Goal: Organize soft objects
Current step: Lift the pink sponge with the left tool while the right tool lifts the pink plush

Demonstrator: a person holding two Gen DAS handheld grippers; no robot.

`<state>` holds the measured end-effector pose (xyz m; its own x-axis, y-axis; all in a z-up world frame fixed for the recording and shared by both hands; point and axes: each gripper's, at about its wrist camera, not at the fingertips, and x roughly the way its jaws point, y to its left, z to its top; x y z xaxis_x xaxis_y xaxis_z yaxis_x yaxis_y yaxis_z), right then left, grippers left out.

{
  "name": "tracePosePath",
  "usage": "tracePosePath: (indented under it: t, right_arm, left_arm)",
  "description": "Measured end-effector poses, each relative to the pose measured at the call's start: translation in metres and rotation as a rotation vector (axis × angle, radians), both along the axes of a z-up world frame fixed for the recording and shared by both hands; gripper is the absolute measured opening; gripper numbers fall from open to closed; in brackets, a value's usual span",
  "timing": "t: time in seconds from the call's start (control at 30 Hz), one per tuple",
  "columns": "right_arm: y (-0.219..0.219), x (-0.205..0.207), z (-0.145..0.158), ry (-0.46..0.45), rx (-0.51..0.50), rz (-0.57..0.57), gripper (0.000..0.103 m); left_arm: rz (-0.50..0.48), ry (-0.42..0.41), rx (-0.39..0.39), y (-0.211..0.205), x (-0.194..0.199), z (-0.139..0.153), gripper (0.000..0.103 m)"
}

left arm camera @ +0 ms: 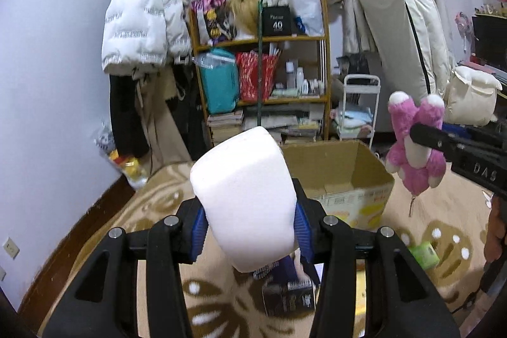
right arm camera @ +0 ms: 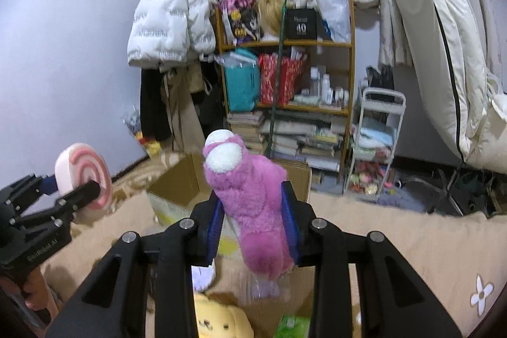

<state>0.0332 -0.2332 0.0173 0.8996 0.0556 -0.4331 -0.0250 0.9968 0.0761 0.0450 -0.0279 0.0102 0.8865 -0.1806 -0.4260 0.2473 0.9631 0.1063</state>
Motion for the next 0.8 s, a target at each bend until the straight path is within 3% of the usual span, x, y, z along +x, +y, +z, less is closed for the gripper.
tracePosePath:
  t: [0.33, 0.67, 0.8]
  right_arm:
    - [-0.010, 0.033, 0.017, -0.098, 0.036, 0.018, 0.036]
    - [-0.021, 0.068, -0.011, -0.084, 0.120, 0.049, 0.036]
    - [-0.018, 0.071, -0.030, -0.065, 0.111, 0.065, 0.036]
  left_arm:
    - [-0.009, -0.060, -0.022, -0.014, 0.046, 0.016, 0.046]
    - [-0.022, -0.017, -0.017, -0.037, 0.089, -0.009, 0.046]
    - [-0.062, 0.027, -0.001, -0.043, 0.099, -0.024, 0.047]
